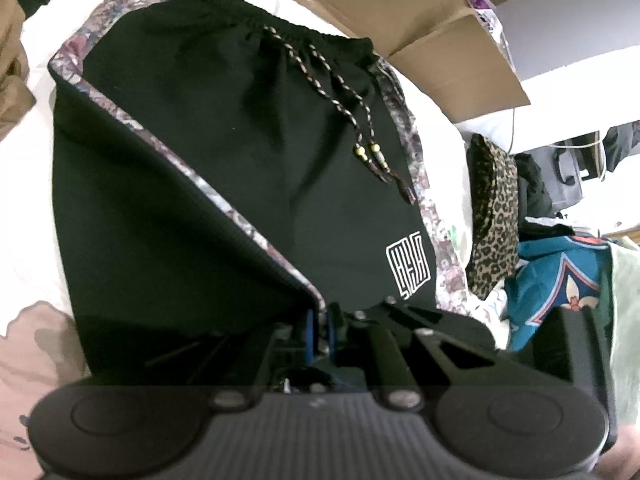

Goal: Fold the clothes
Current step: 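Grasp the same side edge with the right gripper beside the left gripper, then lift the trimmed side edge with both grippers and fold it over the shorts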

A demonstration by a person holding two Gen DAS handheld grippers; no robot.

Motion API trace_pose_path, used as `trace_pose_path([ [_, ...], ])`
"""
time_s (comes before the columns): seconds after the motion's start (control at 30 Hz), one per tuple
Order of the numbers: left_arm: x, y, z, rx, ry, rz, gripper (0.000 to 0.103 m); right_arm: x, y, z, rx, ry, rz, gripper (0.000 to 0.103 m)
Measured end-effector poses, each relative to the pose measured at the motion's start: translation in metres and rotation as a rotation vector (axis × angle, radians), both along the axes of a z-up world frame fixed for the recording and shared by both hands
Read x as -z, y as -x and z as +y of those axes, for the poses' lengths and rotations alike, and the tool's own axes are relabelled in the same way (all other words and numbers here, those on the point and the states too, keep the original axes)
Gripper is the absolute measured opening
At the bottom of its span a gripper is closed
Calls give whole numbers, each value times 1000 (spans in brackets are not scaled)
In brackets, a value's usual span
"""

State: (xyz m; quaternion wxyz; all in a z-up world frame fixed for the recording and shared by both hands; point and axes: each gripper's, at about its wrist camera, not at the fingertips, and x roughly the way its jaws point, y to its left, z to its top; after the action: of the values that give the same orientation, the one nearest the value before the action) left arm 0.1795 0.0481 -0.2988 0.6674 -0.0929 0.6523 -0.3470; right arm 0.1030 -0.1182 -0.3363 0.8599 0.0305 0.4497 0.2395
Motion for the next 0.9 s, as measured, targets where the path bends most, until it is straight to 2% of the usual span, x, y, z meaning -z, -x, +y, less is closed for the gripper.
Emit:
trace_pose_path([
  [0.03,0,0,-1,0,4,0,7,1,-1,0,9,-4,-4,29],
  [0.1,-1,1,-4,8,4,-5,8,3,-4,-2,21,-6,-3,4],
  [0.17,-4,1,-6,9,4,-22,10,6,-5,-5,31,-7,-1,2],
  [0.2,-9,1,-5,5,-7,-62,13,6,-5,-8,39,-2,2,1],
  [0.27,-17,2,-3,2,-28,-132,34,7,-6,-13,49,5,7,1],
  [0.33,-19,0,0,0,-44,-164,42,7,-6,-22,66,3,13,1],
  [0.5,-8,-7,6,-26,-95,-155,48,0,-7,-52,130,-33,29,1],
  [0.57,-4,-7,6,-21,-115,-168,58,-4,-6,-66,150,-47,34,1],
  [0.6,-1,-6,5,-17,-125,-170,59,-6,-5,-72,160,-54,37,1],
  [0.73,10,-3,4,3,-126,-160,59,-12,0,-100,194,-97,60,1],
  [0.9,21,-2,-4,31,-141,-131,60,-23,12,-136,263,-85,60,1],
])
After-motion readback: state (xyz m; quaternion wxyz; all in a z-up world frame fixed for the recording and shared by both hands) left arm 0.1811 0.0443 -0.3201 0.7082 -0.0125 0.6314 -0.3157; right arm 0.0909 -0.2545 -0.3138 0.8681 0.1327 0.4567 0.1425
